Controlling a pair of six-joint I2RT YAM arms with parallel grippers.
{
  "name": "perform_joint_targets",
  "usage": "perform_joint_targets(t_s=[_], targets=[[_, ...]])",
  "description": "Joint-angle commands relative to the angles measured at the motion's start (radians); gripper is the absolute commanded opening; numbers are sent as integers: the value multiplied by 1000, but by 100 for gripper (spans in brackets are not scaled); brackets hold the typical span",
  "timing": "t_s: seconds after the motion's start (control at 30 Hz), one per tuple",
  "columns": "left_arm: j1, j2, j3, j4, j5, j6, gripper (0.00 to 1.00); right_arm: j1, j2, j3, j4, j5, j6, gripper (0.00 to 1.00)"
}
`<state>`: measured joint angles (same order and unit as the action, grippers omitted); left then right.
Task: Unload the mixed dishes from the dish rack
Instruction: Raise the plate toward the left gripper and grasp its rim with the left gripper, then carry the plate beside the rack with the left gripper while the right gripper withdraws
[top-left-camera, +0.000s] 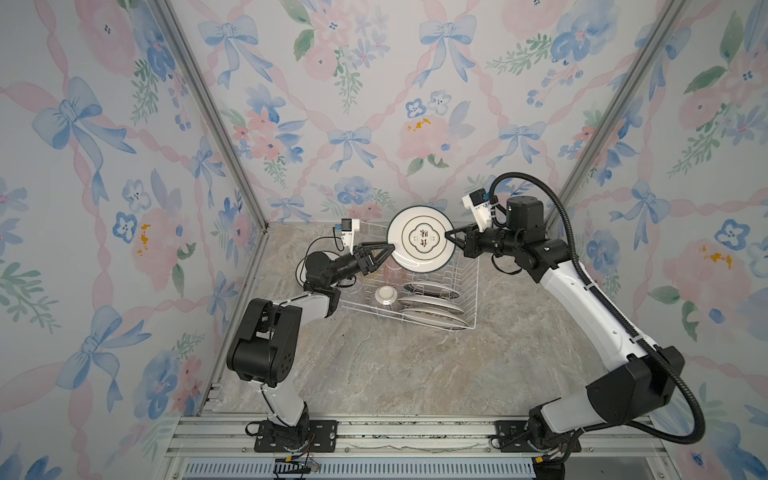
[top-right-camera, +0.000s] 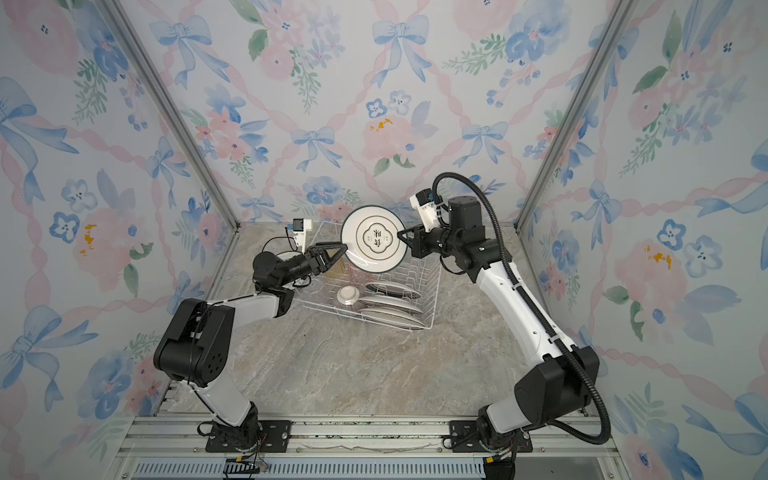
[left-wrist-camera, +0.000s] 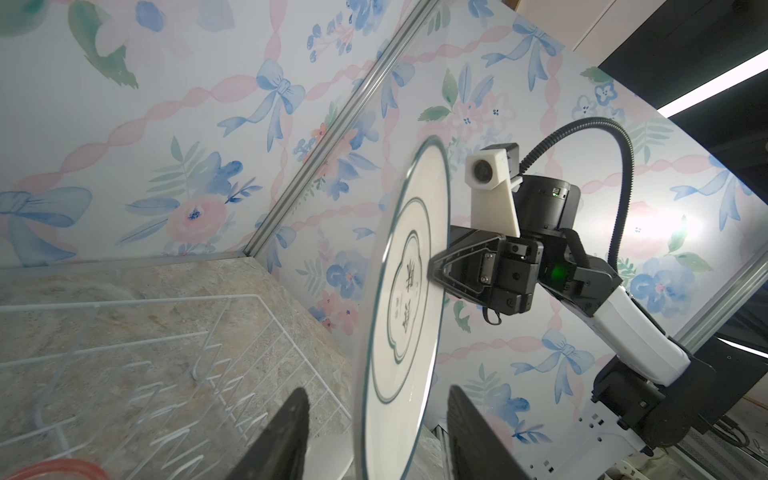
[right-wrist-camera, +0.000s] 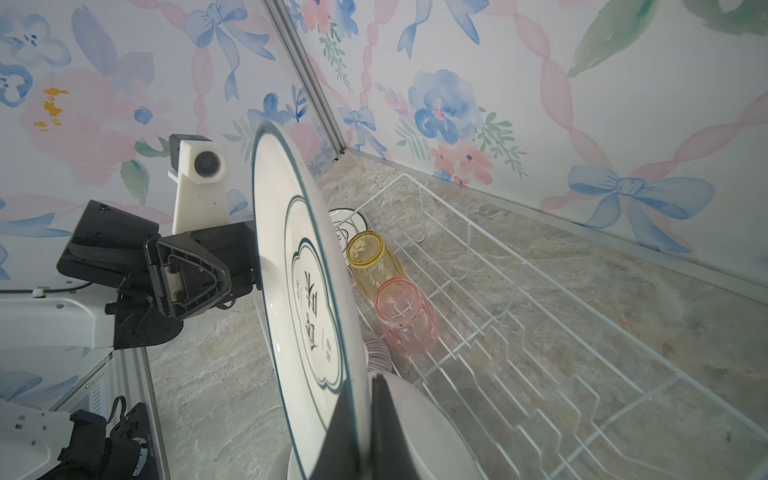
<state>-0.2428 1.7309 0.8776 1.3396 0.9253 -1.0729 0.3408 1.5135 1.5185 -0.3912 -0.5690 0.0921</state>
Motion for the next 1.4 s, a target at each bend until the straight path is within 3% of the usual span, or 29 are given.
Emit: perform_joint_targets(t_s=[0.0, 0.13, 0.3, 0.5, 0.63, 0.87, 1.03, 1.17, 1.37], targets=[[-6, -1, 15, 41, 15, -7, 53, 23, 25, 47, 58, -23, 28, 0], [-5, 3, 15, 40, 20, -4, 44, 43, 55, 61, 77, -32, 39, 0], [-5, 15, 23, 41, 38, -13, 12, 55, 74, 70, 85, -31, 45, 0], [-5, 10, 18, 4, 25, 9, 0, 69, 94, 83, 79, -35, 41, 0], [-5, -24, 14, -89, -1, 61, 0, 77, 105, 91, 79, -26, 32, 4], [-2, -110, -4, -289, -92, 183, 0, 78, 102, 70, 140, -4, 41, 45], [16, -136, -26, -295, -154, 182, 0, 62, 76, 44, 164, 21, 39, 65], [52, -162, -72, -314, -250, 177, 0, 9, 21, -13, 211, 34, 61, 68], [89, -281, -179, -441, -539, 248, 0, -58, -58, -100, 264, 33, 86, 68]])
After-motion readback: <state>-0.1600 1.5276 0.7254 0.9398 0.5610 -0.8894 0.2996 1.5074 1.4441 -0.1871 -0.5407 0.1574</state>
